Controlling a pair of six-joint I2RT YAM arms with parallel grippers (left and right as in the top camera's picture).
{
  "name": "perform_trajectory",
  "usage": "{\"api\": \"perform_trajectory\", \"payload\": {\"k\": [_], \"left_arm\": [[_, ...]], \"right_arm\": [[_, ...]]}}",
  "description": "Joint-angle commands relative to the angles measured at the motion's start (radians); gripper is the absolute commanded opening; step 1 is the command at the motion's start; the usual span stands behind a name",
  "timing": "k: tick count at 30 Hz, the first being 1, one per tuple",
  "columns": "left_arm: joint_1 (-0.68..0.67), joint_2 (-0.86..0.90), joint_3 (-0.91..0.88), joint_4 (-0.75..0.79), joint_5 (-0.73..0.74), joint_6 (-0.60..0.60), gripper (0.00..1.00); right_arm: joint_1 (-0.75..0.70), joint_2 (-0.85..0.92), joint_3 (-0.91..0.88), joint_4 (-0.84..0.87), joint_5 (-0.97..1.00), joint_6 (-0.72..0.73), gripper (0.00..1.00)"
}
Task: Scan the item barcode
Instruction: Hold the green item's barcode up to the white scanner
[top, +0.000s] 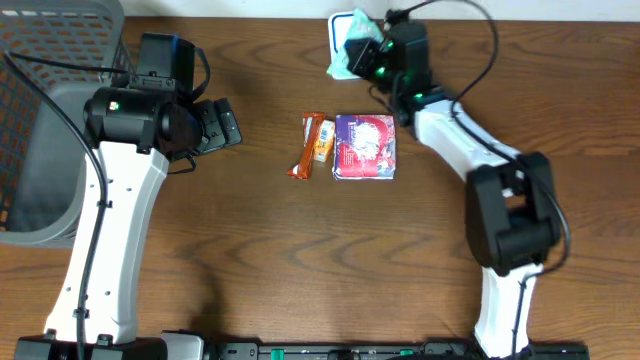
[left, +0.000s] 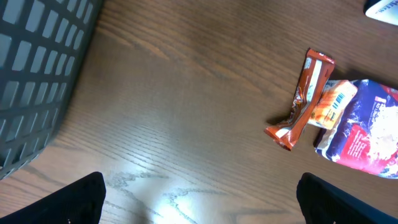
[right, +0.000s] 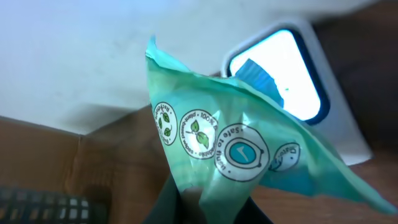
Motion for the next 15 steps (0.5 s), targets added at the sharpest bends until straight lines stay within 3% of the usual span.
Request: {"api": "perform_trajectory", "payload": {"k": [1,15], "left_arm": [[0.003,-0.009,0.000,-0.003,-0.010,0.005,0.98],[0.003,-0.009,0.000,-0.003,-0.010,0.005,0.98]], "right_arm": [[-0.003,0.078,0.068,0.023,0.019,0.082,0.06],[-0.011,0.148,0.301,-0.111,0.021,-0.026,0.07]]}}
